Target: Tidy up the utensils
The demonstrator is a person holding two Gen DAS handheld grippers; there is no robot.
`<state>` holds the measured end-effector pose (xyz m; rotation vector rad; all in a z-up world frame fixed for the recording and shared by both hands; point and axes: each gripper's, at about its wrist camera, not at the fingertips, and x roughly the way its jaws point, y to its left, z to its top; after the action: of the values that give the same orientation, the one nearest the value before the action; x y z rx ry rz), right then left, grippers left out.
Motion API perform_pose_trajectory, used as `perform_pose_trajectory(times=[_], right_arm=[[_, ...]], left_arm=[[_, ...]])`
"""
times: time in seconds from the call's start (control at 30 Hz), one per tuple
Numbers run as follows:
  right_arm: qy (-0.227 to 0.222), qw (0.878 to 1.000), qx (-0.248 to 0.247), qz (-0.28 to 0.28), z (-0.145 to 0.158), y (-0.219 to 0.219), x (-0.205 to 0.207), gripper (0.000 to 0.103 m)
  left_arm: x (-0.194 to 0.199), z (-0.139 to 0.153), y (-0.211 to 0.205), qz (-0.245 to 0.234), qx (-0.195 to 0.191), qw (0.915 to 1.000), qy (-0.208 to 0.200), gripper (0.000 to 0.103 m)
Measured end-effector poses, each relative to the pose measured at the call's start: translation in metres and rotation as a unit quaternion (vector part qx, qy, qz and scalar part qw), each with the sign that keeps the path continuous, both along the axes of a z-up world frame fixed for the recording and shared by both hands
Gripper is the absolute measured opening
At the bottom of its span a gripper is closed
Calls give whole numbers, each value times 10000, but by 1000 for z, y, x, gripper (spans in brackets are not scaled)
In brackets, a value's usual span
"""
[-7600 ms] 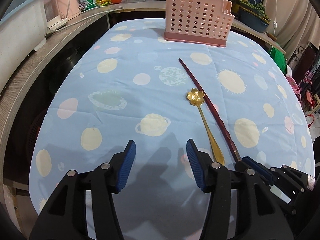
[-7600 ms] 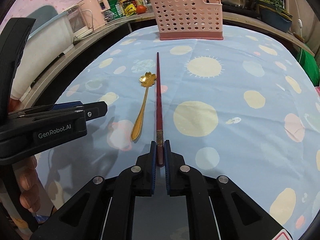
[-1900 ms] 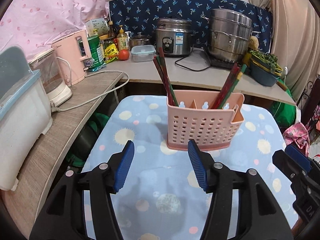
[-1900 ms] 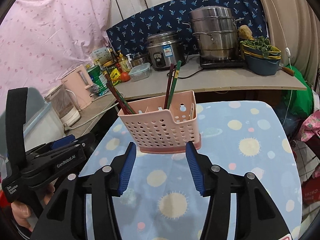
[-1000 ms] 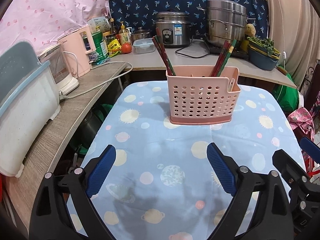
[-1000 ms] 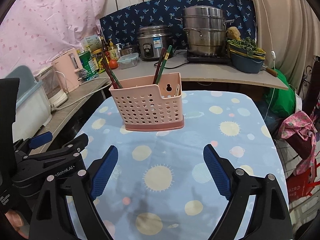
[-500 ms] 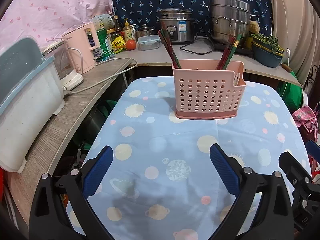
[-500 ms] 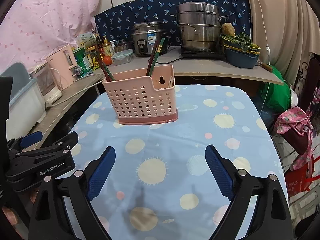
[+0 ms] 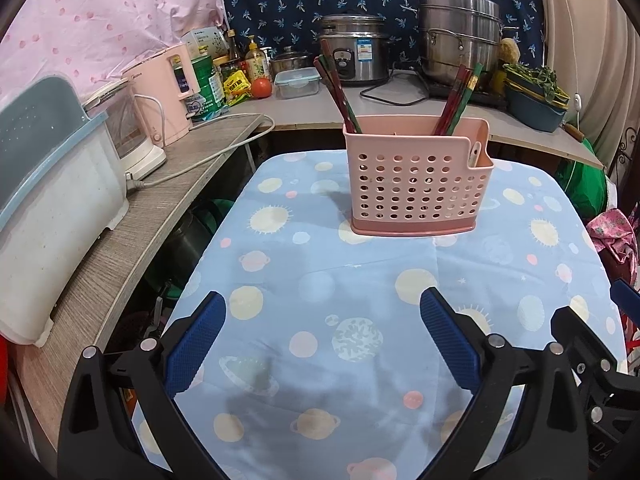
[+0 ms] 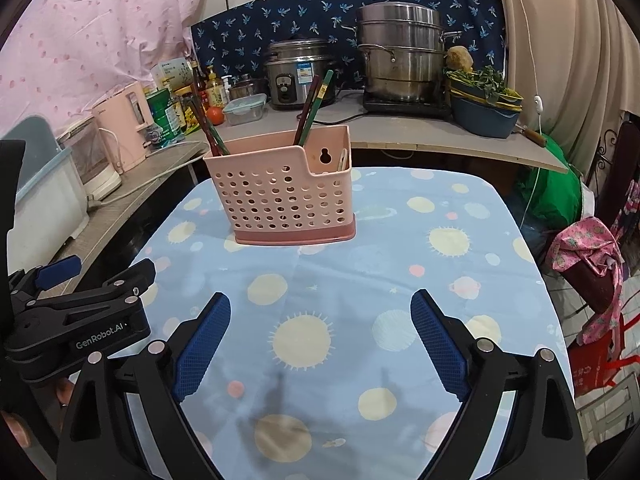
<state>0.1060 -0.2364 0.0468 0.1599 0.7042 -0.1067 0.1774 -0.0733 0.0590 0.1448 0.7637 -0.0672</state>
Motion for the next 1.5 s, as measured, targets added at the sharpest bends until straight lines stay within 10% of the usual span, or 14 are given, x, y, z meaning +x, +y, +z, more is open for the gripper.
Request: perform_pose_trajectory(times=[1.5], right_arm=[[178,9998,-73,44,-9,3,11,88]], left_arm=[[5,-7,0,126,88,9999,25,93]])
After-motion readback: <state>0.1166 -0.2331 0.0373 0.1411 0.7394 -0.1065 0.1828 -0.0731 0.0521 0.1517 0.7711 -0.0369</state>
